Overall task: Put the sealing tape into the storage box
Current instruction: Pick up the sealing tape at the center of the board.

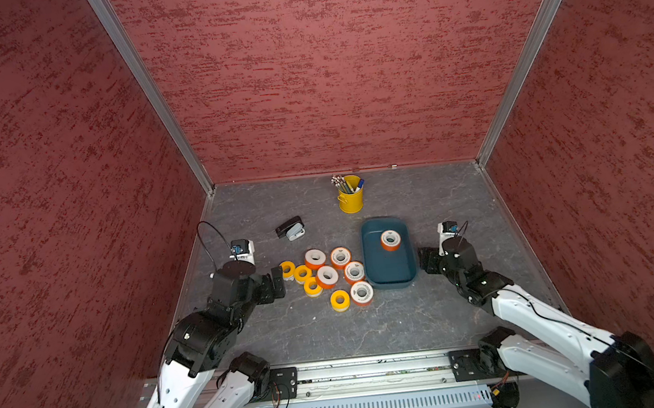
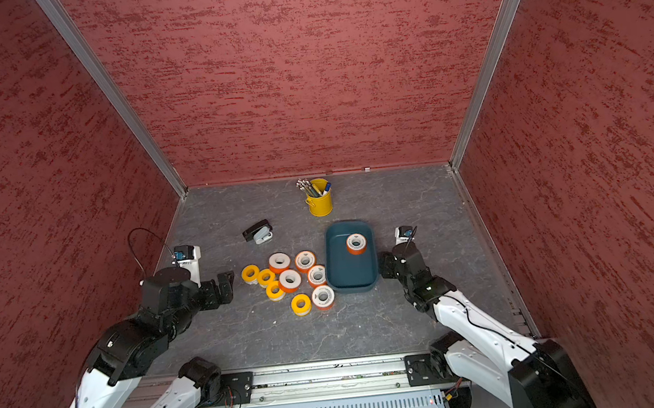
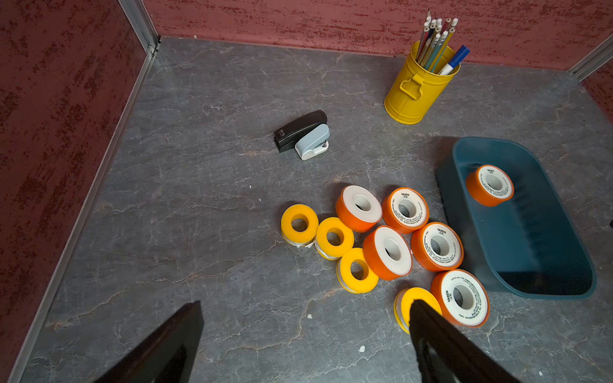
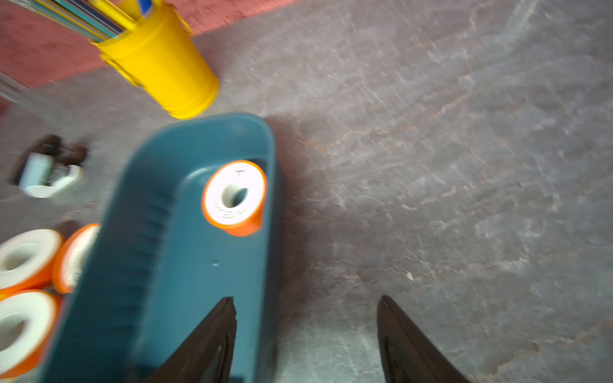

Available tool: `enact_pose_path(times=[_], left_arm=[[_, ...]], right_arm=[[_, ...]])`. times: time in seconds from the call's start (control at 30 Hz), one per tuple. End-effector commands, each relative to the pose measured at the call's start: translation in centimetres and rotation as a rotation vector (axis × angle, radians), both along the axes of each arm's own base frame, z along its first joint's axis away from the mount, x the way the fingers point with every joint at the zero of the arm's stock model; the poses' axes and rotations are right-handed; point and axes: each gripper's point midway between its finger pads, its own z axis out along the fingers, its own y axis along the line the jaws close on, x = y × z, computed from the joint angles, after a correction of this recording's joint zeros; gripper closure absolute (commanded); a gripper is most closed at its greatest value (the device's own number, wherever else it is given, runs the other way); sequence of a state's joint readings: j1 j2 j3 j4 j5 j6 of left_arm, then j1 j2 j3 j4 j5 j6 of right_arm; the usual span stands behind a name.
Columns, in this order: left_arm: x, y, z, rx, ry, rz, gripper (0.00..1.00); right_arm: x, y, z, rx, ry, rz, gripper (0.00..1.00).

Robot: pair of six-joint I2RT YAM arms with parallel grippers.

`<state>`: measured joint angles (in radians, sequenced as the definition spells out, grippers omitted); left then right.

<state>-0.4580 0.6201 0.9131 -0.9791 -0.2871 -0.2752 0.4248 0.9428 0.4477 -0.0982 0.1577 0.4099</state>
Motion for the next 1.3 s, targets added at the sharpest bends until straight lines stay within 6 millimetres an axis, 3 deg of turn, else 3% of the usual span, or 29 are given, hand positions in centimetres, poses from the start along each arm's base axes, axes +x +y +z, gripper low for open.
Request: enact_pose_path(times=[0.0, 0.2, 0.47, 0.63, 0.8, 0.97, 1.27], left_arm=[[0.4, -0.4, 0.0, -0.030, -0.007, -0.016, 0.00], [0.9, 0.3, -0.5, -0.067, 0.011, 0.024, 0.00], [1.2, 1.3, -0.9, -0.077, 0.027, 0.073, 0.00], [1.3, 1.6, -0.8, -0.081, 0.025, 0.085, 0.00], [1.4, 1.8, -1.0, -0.076, 0.031, 0.103, 0.00], [1.5, 1.8, -1.3, -0.075, 0.042, 0.102, 0.00], [1.5, 1.8, -1.3, -0.076, 0.044, 0.102, 0.00]], right_arm=[[0.0, 2.4, 3.3, 0.041, -0.028, 0.125, 0.34], [1.1, 6.8, 6.1, 0.039, 0.025, 0.287, 0.35], [2.8, 17.8, 7.0, 0.039, 0.114, 0.584, 0.32], [4.3, 24.8, 5.1, 0.017, 0.195, 0.725, 0.29], [5.4, 29.7, 2.1, -0.025, 0.234, 0.793, 0.27], [6.6, 32.6, 0.0, -0.044, 0.267, 0.818, 0.24], [7.9, 34.7, -2.7, -0.096, 0.283, 0.819, 0.14]])
